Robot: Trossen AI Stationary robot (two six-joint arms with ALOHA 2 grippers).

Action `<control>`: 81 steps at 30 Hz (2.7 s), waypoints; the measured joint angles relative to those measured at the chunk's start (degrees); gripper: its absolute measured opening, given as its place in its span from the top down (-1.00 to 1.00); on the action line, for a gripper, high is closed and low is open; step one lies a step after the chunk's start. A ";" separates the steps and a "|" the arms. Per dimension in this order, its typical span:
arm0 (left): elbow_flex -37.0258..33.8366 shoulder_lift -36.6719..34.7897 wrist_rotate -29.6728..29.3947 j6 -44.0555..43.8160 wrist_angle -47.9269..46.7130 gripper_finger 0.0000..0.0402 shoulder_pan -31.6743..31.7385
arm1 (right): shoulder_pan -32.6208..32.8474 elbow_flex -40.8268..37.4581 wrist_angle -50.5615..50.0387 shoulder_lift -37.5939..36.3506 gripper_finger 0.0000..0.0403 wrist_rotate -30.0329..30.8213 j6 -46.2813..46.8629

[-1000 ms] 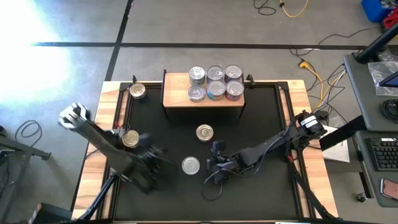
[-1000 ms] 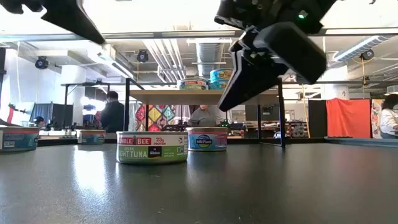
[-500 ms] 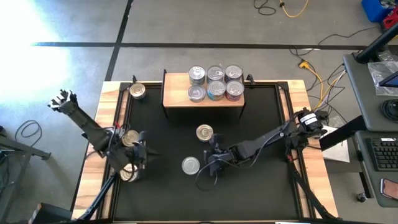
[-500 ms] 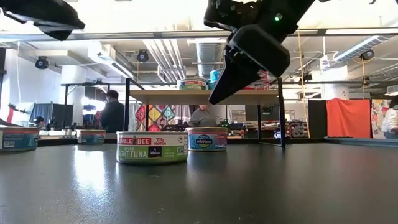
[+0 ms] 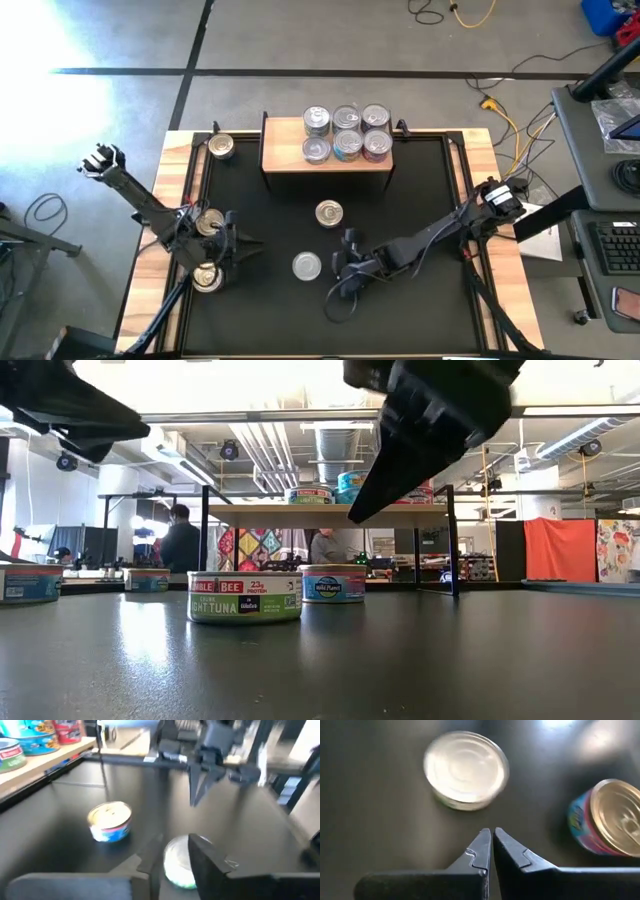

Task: Stack canned seafood by type on shelf
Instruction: Stack the green white tuna can on top of the other green white tuna can on the shelf

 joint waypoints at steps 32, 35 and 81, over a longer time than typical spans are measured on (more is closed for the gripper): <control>-3.45 40.15 6.57 -14.58 39.32 -0.02 0.05 | 3.86 -0.02 10.01 3.34 0.23 -3.12 2.71; -1.06 43.22 10.31 -19.87 34.49 -0.14 0.02 | 3.89 0.04 7.46 2.72 0.08 -3.44 4.41; 10.89 46.47 20.58 3.17 13.25 -0.87 13.68 | 1.50 3.91 9.35 14.91 -0.64 9.72 4.39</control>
